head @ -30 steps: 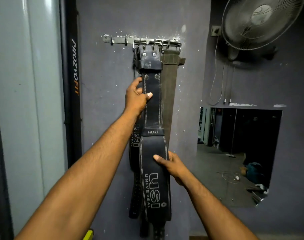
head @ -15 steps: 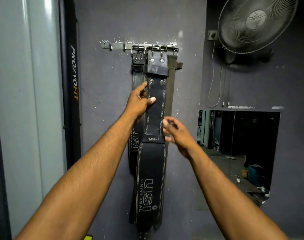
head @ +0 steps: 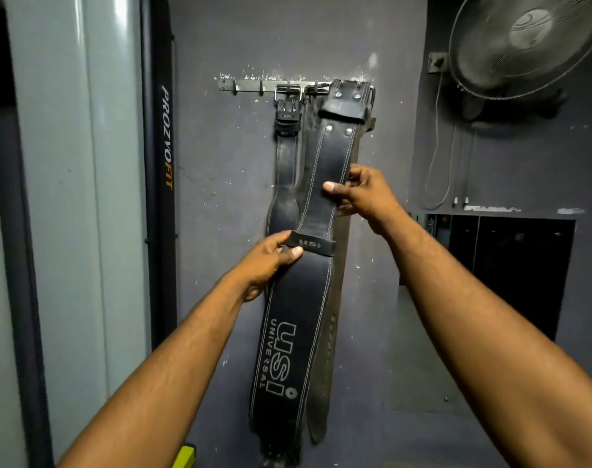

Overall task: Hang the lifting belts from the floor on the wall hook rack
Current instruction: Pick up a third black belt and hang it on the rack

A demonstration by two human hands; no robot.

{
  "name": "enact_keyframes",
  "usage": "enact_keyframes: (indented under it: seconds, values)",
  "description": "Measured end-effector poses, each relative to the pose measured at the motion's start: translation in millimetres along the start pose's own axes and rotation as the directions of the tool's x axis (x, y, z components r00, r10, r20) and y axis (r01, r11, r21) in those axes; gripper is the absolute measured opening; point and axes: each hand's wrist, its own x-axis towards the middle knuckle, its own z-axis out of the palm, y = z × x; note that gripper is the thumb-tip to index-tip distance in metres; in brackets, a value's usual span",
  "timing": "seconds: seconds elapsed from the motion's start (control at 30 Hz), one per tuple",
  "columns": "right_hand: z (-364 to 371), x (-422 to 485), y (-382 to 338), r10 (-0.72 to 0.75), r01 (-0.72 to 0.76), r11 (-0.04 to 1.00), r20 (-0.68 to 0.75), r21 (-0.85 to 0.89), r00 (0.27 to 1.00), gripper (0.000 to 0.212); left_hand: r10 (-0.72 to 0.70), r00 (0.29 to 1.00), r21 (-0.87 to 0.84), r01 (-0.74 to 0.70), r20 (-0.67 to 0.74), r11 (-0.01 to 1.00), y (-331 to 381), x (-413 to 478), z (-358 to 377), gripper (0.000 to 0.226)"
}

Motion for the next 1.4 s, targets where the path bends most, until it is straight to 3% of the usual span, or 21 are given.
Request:
enact_keyframes:
  seconds: [0.17,0.23,0.3,0.37,0.5,0.7,0.93,1.1,1.27,1.33,1.4]
  values:
    - [7,5,1,-0.032,0.032,0.999,-0.018,0.001,0.999,0.027,0.115,0.952,0.157,-0.072,-0.283,0.985,-5,3,19,0.032]
    - [9,5,5,-0.024,0.024,1.000,-0.022,0.009,0.999,0.026,0.035,0.970,0.067,-0.019,-0.242,0.998,-13,-10,15,0.032]
    - [9,2,7,-0.017,0.017,0.999,-0.024,0.030,1.000,0.028,-0.106,0.989,-0.037,0.103,-0.104,0.994,-28,-26,8,0.036]
    - [7,1,4,-0.018,0.019,0.999,-0.026,0.041,0.999,0.031,-0.185,0.981,-0.025,0.184,-0.062,0.983,-44,-37,8,0.040]
    - [6,2,-1,-0.022,0.023,0.999,-0.031,0.040,0.999,0.027,-0.117,0.969,-0.017,0.116,-0.219,0.993,-54,-37,22,0.032]
    - [3,6,-2,-0.044,0.046,0.998,-0.045,0.049,0.998,0.031,-0.224,0.969,-0.032,0.222,-0.107,0.974,-80,-52,21,0.042]
    - [4,14,-6,-0.031,0.031,0.999,-0.001,0.022,1.000,0.030,-0.123,0.940,0.011,0.134,-0.318,0.991,-98,-56,42,0.044]
    - [0,15,9,0.005,-0.005,1.000,-0.008,0.021,1.000,0.030,-0.251,0.959,-0.011,0.252,-0.129,0.968,-112,-68,34,0.051]
    - [-3,12,12,0.032,-0.032,0.999,0.021,0.019,0.999,0.033,-0.322,0.942,0.032,0.326,-0.089,0.945,-125,-75,29,0.039]
    - [-1,4,20,0.045,-0.046,0.999,0.042,0.022,0.998,0.033,-0.391,0.920,-0.011,0.391,0.015,0.920,-115,-72,24,0.044]
    - [2,-5,30,0.059,-0.060,0.998,0.066,0.014,0.996,0.032,-0.352,0.935,-0.116,0.355,0.047,0.927,-92,-64,19,0.056]
